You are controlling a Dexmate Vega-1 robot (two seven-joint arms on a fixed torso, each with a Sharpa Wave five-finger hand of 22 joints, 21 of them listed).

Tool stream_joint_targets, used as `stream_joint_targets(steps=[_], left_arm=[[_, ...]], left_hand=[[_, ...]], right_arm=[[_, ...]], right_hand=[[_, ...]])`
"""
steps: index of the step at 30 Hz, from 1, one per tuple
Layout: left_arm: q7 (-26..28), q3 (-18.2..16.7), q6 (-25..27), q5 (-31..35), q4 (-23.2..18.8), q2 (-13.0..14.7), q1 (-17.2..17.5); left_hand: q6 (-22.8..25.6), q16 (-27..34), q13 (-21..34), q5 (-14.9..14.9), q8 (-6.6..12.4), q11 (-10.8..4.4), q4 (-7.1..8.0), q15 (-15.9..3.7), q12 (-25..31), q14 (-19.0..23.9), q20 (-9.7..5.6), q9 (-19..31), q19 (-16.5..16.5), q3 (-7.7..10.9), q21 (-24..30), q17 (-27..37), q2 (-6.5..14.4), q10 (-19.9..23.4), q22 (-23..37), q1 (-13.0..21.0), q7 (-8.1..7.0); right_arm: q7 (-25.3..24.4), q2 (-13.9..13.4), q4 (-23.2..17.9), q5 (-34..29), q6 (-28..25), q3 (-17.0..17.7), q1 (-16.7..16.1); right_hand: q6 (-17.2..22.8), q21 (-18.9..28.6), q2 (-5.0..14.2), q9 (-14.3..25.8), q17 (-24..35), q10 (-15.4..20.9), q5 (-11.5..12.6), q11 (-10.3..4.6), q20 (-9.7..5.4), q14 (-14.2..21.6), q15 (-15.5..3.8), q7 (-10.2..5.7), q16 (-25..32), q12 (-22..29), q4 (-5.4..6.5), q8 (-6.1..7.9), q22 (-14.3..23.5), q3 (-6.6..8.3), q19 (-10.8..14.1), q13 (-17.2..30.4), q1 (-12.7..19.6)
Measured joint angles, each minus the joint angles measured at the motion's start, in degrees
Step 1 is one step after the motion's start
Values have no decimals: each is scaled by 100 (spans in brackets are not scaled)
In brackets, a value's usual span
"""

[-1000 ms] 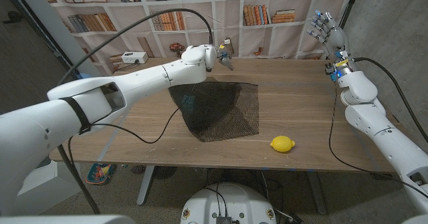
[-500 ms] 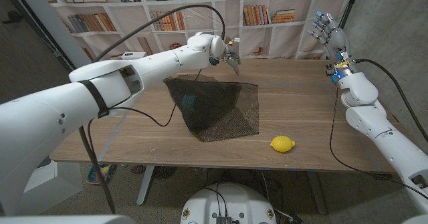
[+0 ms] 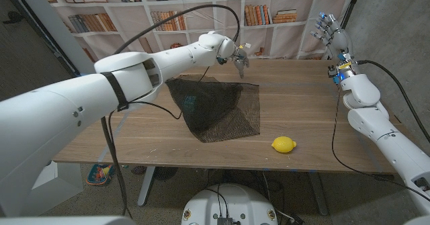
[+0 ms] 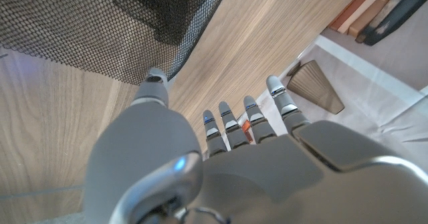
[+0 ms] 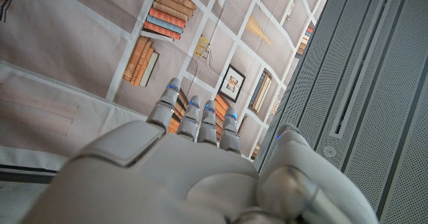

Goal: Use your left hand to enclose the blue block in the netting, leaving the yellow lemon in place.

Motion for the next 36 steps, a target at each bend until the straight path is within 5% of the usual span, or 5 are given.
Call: stream_joint_targets(steps=[9,19,36], left_arm=[[426,157,-1009,107,868,-391,-83],[671,294,-1670,218,1131,-543,-93],[1306,809,-1819,409,2168,-1147,-23]], left_hand=[[293,52,15,96,88,-72,106,-11,38,94,-75,27,75,-153,-43,14,-118,115,0,-120,25],[277,52,16,145,88,-42,118,-42,38,125,-82,26,82,-165,-64,14,-88,148,0,-150,10],[339,52,15,212,88,-53,118,-42,93,125,-80,26,83,-164,-108,13,-86,240,0,-147,115]], right_arm=[[-103,-50,-98,-53,-57,31,-81],[-195,-84,-193,-96,-124,58,-153],[-268,-96,-229,-163,-252,40,-147]], right_hand=[[12,0,0,0,0,0,0,0,0,0,0,-12,0,0,0,0,0,0,0,0,0],[11,0,0,0,0,0,0,0,1,0,0,-11,0,0,0,0,0,0,0,0,0],[11,0,0,0,0,0,0,0,1,0,0,-11,0,0,-24,0,0,24,-1,0,0]])
